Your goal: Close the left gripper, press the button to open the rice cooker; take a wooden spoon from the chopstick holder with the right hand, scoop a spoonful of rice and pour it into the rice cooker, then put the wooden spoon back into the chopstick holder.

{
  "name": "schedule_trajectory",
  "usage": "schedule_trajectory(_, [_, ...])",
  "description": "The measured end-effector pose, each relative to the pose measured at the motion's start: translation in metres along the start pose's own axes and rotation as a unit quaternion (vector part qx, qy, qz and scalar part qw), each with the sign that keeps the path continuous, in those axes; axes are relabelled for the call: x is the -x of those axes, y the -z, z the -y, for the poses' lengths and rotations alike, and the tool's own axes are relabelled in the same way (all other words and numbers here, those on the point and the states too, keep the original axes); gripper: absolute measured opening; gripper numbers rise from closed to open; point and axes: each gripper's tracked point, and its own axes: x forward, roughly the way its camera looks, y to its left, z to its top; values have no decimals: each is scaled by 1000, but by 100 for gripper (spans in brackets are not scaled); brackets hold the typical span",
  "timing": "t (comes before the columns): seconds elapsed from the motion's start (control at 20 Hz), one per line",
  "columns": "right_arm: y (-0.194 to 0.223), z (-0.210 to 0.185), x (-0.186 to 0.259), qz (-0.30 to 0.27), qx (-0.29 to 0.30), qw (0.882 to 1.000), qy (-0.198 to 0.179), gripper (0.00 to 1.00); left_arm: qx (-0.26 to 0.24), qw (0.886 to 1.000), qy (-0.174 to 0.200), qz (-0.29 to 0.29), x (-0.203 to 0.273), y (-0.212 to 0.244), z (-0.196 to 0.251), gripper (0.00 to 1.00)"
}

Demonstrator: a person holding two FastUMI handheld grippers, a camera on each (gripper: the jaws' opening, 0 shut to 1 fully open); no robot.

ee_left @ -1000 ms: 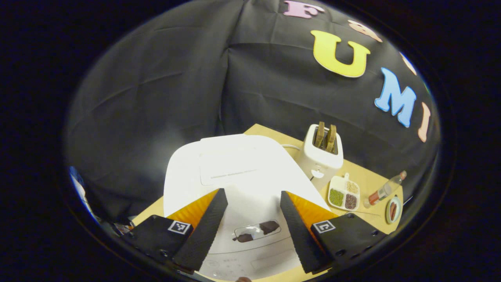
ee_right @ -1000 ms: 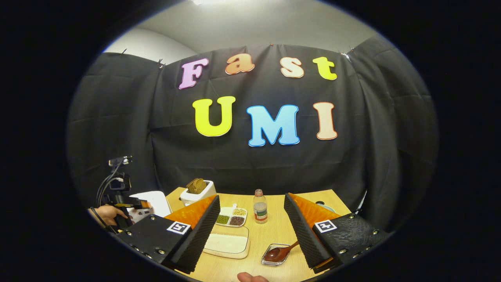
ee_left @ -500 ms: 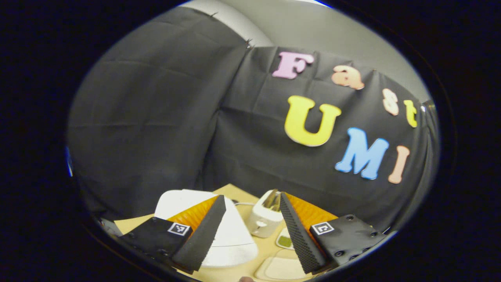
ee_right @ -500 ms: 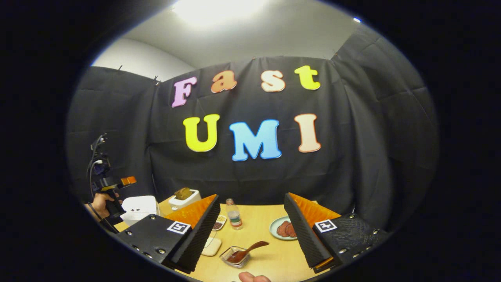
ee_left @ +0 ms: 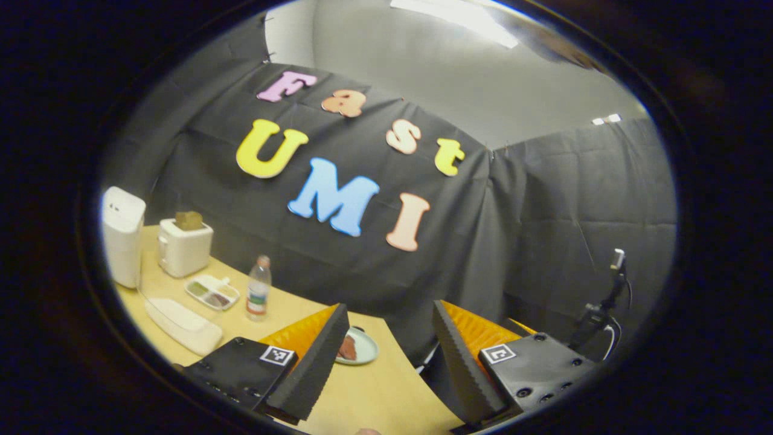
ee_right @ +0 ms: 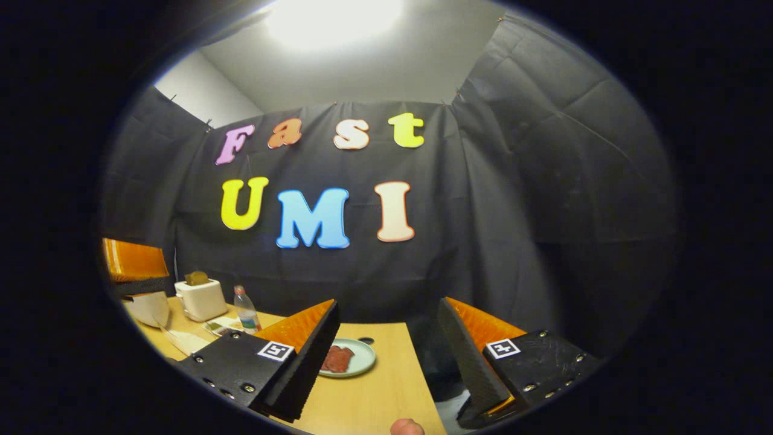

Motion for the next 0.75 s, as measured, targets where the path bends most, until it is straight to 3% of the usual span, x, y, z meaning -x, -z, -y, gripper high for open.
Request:
schedule_trajectory(0.1, [36,26,-10,-18,-22,999,21,100,-35,999,-31,-27,-43,59,2,98])
schedule_trajectory(0.25, [76,49,-19,-28,-45,998,36,100,-43,996,-64,-52,-88,129,-21,98])
schedule_trajectory(0.35, [101,58,-25,-41,-58,997,41,100,-44,994,-83,-50,-101,147,-32,98])
schedule_trajectory(0.75, [144,60,-47,-57,-76,994,46,100,-143,980,-133,-34,-133,178,-65,96])
